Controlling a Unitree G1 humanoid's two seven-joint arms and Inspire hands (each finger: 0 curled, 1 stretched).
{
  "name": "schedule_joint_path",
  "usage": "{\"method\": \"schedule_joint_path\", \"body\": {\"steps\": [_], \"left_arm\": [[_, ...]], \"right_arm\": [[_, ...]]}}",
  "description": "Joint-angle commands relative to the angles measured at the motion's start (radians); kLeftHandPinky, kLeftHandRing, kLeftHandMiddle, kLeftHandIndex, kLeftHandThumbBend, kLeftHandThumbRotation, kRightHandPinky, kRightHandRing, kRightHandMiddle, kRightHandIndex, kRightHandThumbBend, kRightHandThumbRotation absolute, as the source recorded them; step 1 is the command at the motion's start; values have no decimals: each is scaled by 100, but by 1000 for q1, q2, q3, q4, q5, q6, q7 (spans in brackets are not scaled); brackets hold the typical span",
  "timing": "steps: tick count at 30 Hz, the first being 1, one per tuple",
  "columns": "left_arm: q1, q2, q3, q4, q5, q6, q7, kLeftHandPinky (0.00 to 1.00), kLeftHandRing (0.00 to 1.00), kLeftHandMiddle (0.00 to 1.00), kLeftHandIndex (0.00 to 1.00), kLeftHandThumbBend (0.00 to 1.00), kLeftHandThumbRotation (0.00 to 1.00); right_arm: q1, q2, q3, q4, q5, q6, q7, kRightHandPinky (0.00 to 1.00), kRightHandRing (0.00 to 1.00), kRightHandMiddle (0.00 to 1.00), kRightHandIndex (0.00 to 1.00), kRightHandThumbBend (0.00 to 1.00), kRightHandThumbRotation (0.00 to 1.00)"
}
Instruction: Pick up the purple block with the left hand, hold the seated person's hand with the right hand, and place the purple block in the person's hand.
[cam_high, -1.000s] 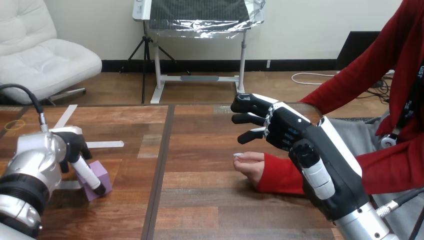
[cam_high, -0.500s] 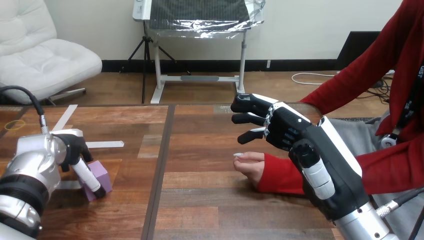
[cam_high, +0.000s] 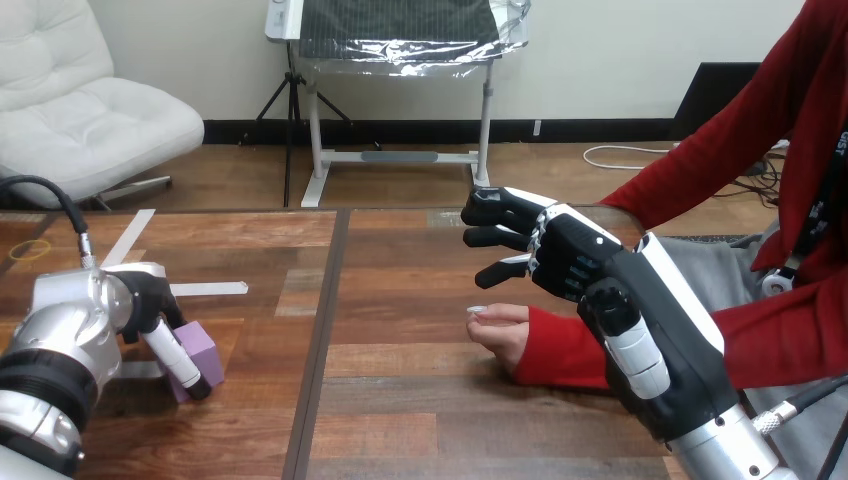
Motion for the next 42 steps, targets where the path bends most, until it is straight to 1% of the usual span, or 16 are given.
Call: {"method": "schedule_joint_path", "body": {"steps": [1,4,7,10,13,16,17,21,28,31,34,36,42], "left_arm": [[-52,-3,0,-2,-3,-6,7,71,87,90,83,88,28],[-51,-4,-3,-10,1,1,5,76,87,90,82,88,28],[-49,-6,0,-21,1,16,2,85,86,87,80,87,28],[-48,-11,9,-25,-7,30,3,84,79,83,79,86,26],[-50,-14,8,-18,-8,31,10,79,77,81,77,84,24],[-51,-17,5,-21,-7,39,8,68,74,79,78,82,23],[-50,-17,5,-23,-8,43,7,62,72,78,78,81,22],[-51,-22,5,-16,-10,45,16,55,70,76,77,80,21],[-51,-29,1,1,-11,40,49,48,67,73,72,79,18],[-49,-30,1,5,-12,35,65,45,64,70,68,79,15],[-44,-29,-2,3,-10,27,83,44,63,69,66,78,14],[-40,-28,-1,-1,-10,23,93,42,59,66,64,78,13],[-27,-25,-3,-17,-5,18,125,35,50,58,61,77,11]], "right_arm": [[-47,5,-20,-36,21,-20,-2,65,79,82,81,91,100],[-46,6,-20,-37,21,-20,-3,64,79,82,81,90,100],[-46,6,-20,-39,21,-17,-4,64,79,82,81,91,100],[-46,4,-21,-39,18,-18,-4,64,79,82,81,91,100],[-45,3,-22,-41,16,-18,-5,64,79,82,81,91,100],[-45,2,-22,-44,15,-16,-5,64,79,82,81,90,100],[-45,1,-22,-44,14,-16,-5,64,79,82,81,90,100],[-45,1,-23,-44,12,-17,-6,64,79,82,81,90,100],[-44,3,-23,-48,11,-14,-8,64,79,82,81,90,100],[-44,5,-23,-45,13,-18,-9,64,79,82,81,90,100],[-44,7,-23,-39,13,-26,-9,64,79,82,81,90,100],[-44,7,-23,-39,12,-26,-9,63,79,82,81,90,100],[-46,7,-23,-37,15,-28,-7,63,79,82,81,90,100]]}}
